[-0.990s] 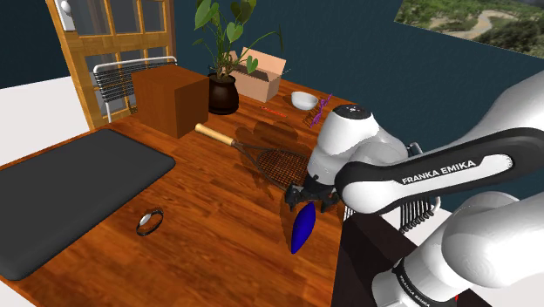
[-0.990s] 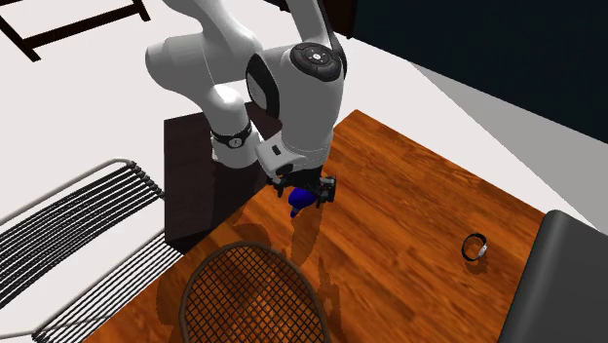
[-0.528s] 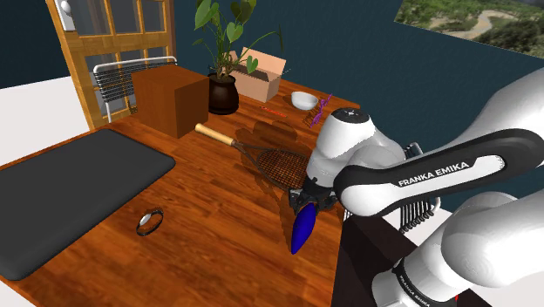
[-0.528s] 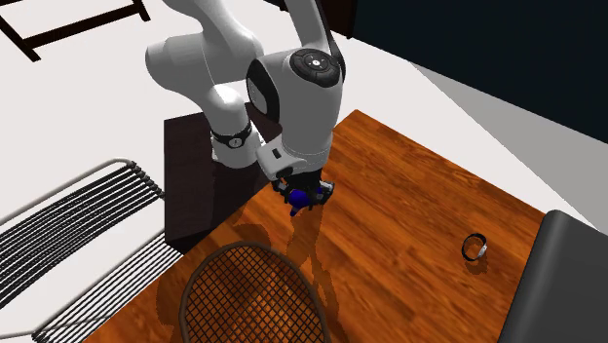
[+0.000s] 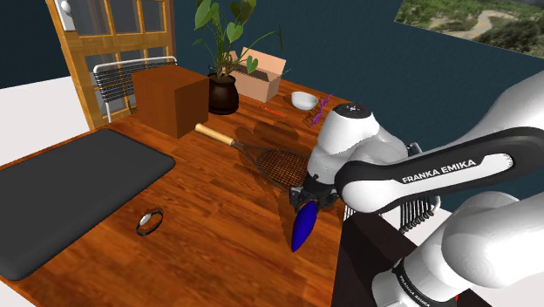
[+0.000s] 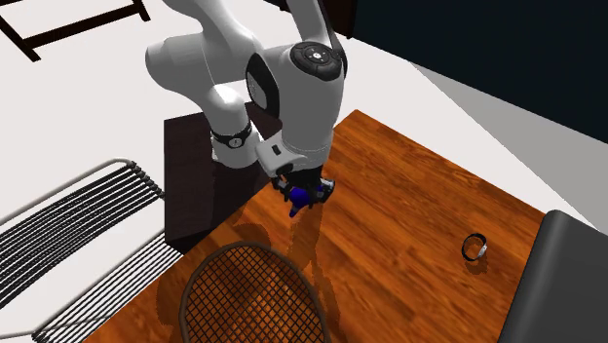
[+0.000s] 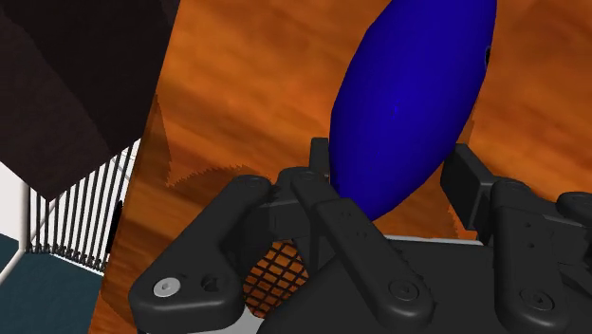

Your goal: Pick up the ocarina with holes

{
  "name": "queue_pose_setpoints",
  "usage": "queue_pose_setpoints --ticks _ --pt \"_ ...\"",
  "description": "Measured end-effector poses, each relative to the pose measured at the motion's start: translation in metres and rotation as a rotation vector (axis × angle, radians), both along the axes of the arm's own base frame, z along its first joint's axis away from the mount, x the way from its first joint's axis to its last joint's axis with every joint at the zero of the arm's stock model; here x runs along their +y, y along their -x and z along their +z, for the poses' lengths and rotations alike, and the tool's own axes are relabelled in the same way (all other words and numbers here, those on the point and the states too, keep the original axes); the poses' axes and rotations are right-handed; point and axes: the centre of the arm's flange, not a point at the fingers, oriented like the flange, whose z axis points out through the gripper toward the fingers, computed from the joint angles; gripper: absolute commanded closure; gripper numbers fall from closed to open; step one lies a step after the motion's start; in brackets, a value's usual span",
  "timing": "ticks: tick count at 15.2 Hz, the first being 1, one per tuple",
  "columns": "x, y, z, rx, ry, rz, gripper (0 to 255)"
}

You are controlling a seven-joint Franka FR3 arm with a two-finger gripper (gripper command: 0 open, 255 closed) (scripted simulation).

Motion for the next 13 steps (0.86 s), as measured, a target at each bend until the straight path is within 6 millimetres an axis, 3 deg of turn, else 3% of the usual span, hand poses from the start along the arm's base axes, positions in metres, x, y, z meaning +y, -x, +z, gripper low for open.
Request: queue_pose_setpoints --ticks 13 --pt "-0.001 0.000 0.067 0.000 0.000 0.000 255"
